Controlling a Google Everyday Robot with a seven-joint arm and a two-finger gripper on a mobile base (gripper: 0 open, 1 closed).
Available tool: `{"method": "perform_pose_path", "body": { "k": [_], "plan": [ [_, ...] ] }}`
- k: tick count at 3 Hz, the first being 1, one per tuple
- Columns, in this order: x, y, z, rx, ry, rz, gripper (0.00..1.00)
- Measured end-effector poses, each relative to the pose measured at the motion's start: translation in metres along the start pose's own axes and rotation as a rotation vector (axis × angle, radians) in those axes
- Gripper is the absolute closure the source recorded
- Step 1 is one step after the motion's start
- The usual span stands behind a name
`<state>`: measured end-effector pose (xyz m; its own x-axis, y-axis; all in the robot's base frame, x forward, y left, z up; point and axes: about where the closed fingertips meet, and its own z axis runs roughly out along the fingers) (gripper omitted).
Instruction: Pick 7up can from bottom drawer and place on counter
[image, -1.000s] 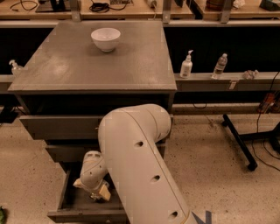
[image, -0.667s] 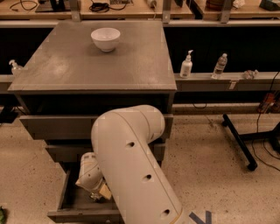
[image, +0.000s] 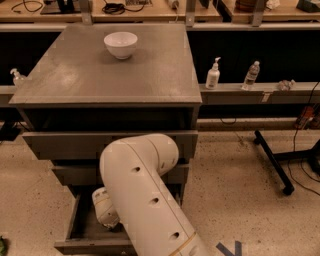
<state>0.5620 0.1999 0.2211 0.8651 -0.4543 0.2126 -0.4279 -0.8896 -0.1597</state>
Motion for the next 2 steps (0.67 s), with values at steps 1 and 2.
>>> {"method": "perform_pose_path", "body": {
  "k": [1,2],
  "plan": [
    [0.009,0.003,0.020,0.066,0.012,0.037,0.00],
    [0.019,0.000,0.038,0.136,0.002,0.063,0.00]
  ]
}}
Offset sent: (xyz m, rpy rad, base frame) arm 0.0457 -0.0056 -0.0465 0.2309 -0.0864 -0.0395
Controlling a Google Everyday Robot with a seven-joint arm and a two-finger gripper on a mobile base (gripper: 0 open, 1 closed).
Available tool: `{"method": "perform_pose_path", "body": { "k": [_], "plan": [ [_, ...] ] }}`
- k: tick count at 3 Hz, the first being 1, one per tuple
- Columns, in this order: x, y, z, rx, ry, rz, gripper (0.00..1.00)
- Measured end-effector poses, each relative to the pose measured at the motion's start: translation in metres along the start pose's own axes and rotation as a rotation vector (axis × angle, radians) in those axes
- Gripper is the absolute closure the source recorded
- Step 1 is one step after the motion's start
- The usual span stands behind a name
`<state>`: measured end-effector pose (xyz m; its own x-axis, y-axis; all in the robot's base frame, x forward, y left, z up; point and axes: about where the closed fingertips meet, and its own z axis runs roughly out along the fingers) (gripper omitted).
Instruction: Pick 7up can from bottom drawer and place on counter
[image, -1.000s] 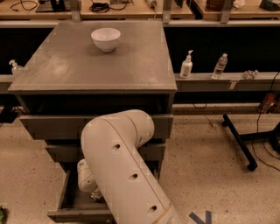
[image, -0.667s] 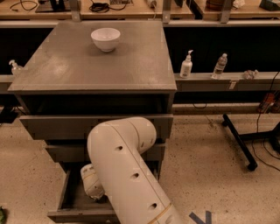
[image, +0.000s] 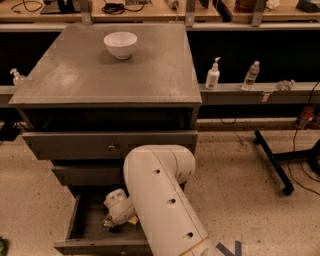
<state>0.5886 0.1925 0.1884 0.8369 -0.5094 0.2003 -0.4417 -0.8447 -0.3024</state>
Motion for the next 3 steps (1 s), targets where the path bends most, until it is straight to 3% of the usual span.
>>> {"method": "perform_pose_path", "body": {
  "k": [1,3],
  "plan": [
    [0.005,-0.003,0.018,0.042,-0.036,0.017,0.00],
    [0.005,-0.007,0.035,0.053,-0.092,0.032,0.00]
  ]
}}
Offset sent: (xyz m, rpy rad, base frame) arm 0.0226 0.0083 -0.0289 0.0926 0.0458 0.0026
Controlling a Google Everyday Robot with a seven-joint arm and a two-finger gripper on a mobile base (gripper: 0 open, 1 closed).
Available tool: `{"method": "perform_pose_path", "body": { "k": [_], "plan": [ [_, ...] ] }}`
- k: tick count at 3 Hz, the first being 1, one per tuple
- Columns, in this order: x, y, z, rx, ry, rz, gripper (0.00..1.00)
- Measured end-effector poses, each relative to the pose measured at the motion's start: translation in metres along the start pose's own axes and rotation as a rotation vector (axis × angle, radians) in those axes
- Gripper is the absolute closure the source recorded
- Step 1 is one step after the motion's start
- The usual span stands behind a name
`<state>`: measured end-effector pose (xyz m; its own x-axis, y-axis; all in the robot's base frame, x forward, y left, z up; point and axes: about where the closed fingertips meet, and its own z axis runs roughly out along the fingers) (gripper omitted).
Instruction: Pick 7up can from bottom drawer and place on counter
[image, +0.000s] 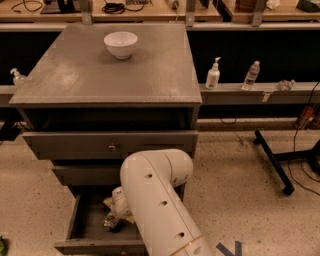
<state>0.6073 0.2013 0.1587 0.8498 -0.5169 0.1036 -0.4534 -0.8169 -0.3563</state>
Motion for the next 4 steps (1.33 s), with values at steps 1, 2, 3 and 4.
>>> {"method": "perform_pose_path", "body": {
  "k": [1,2,3,4],
  "plan": [
    [-0.001,0.000,0.007,-0.010,-0.020,0.004,0.00],
    [-0.006,0.002,0.014,-0.011,-0.062,0.003,0.00],
    [-0.014,0.000,0.021,0.002,-0.110,-0.003,0.00],
    [-0.018,-0.002,0.024,0.020,-0.136,-0.007,0.00]
  ]
}}
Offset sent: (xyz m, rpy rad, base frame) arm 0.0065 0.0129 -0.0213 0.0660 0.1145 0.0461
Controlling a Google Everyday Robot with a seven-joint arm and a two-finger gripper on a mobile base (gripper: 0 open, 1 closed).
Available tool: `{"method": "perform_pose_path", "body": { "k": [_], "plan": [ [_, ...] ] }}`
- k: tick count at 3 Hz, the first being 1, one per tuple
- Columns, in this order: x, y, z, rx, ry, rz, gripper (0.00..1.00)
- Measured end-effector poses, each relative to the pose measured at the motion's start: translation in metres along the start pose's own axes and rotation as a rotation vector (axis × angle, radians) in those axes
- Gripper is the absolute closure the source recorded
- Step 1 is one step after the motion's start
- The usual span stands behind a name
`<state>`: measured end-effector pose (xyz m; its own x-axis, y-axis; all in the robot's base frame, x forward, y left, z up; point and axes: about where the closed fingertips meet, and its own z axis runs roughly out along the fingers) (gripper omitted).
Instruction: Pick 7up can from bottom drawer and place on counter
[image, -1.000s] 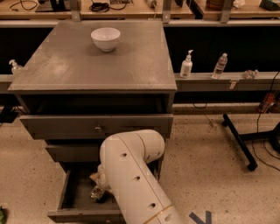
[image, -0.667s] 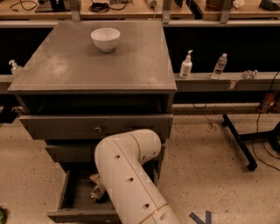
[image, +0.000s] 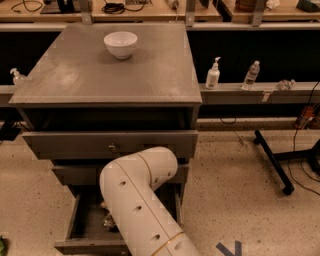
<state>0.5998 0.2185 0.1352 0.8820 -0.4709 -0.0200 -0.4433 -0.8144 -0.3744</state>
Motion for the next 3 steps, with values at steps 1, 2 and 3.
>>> {"method": "perform_pose_path", "body": {
  "k": [1,2,3],
  "plan": [
    [-0.0025,0.0000,0.0038,-0.012,-0.004,-0.010,0.18],
    [-0.0064,-0.0015,0.0053,-0.020,-0.014,-0.024,0.49],
    [-0.0072,-0.0027,0.0049,-0.008,-0.030,-0.025,0.72]
  ]
}}
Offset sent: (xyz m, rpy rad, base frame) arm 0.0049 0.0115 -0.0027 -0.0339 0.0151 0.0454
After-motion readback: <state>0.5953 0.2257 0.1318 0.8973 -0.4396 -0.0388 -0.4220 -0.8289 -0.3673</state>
